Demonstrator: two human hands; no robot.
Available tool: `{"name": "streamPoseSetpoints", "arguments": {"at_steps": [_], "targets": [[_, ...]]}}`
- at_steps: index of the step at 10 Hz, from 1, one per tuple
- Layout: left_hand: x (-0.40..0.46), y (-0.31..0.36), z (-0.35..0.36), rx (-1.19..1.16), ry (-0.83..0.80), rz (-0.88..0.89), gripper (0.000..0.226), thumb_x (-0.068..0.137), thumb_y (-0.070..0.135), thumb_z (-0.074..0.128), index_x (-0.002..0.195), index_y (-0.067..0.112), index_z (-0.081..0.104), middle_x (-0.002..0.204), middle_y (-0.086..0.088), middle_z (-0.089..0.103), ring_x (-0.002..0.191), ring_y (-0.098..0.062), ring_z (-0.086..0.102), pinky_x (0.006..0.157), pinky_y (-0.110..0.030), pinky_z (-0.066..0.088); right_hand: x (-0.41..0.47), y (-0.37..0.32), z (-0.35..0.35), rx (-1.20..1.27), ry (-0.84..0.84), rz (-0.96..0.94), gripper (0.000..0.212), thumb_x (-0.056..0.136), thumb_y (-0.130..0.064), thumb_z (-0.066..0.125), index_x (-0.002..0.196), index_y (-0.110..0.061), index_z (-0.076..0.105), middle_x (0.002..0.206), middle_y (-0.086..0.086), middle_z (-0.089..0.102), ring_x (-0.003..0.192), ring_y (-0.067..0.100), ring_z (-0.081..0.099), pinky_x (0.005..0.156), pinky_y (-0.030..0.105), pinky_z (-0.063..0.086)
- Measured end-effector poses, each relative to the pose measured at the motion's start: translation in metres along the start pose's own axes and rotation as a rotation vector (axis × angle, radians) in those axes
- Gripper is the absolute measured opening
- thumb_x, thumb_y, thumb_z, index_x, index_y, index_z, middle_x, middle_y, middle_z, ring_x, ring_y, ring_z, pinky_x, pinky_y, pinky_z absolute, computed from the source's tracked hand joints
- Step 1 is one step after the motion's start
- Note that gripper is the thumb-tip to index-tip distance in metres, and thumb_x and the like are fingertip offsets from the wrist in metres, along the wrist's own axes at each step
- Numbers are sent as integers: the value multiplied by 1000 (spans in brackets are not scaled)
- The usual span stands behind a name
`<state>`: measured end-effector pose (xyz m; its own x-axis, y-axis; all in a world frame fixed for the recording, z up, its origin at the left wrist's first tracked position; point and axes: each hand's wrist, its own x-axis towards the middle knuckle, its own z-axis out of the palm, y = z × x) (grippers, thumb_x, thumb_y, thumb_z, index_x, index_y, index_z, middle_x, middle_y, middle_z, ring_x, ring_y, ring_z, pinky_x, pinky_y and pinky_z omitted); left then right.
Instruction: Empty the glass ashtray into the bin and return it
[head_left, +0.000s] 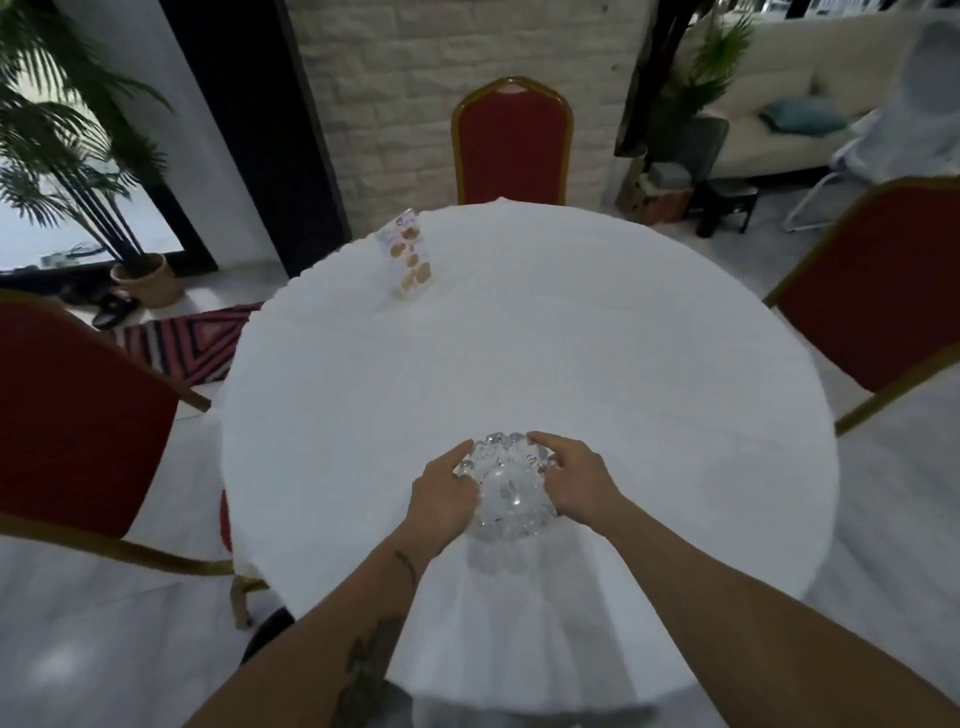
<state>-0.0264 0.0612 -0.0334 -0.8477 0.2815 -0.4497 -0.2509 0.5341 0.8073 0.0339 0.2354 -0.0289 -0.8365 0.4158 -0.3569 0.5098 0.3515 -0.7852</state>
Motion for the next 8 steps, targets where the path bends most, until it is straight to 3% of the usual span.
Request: {"name": "streamPoseSetpoints", "arguments": {"at_steps": [1, 2, 3, 5, 6, 7, 8], "targets": [[17, -1, 20, 32, -42, -22, 52, 81, 16, 55, 123, 45, 62, 115, 12, 73, 99, -14, 70, 91, -38, 58, 11, 9, -10, -59, 3, -22, 63, 82, 3, 46, 135, -27, 60, 132, 5, 63, 97, 20, 62, 90, 39, 55], [27, 1, 29, 60, -42, -40, 55, 83, 20, 56, 133, 44, 56, 120, 10, 71, 101, -15, 70, 91, -34, 58, 20, 16, -13, -99, 6, -38, 65, 81, 4, 48, 138, -25, 58, 138, 4, 61, 114, 25, 62, 95, 33, 51], [28, 7, 33, 81, 0, -47, 54, 88, 19, 56, 138, 38, 53, 128, 8, 66, 104, -14, 67, 78, -17, 52, 24, 20, -11, -130, 7, -55, 66, 80, 4, 51, 139, -24, 57, 138, 5, 62, 116, 25, 62, 97, 30, 49], [28, 13, 35, 132, 68, -21, 57, 88, 5, 44, 137, 30, 56, 116, -7, 70, 92, -27, 69, 59, -19, 46, 27, 20, -11, -177, -22, -66, 66, 82, 2, 51, 143, -22, 51, 141, 7, 58, 123, 27, 57, 101, 35, 47], [22, 17, 35, 174, 98, 17, 58, 87, 0, 40, 137, 26, 56, 98, 3, 66, 86, -28, 66, 63, -25, 50, 26, 23, -15, -202, -49, -91, 65, 84, -1, 50, 146, -21, 46, 140, 10, 58, 124, 30, 55, 101, 35, 46], [8, 19, 26, 280, 72, 54, 47, 88, -1, 42, 119, 27, 64, 87, 11, 54, 91, -23, 60, 83, -33, 55, 15, 22, -21, -305, -45, -129, 57, 88, -4, 48, 145, -15, 45, 135, 14, 59, 122, 32, 54, 97, 37, 44], [0, 16, 10, 542, 23, 149, 37, 95, 11, 44, 129, 15, 56, 128, -8, 57, 120, -28, 53, 98, -32, 41, 8, 17, -24, -388, 0, -149, 51, 93, -7, 45, 143, -12, 46, 136, 14, 57, 126, 32, 50, 100, 38, 41]]}}
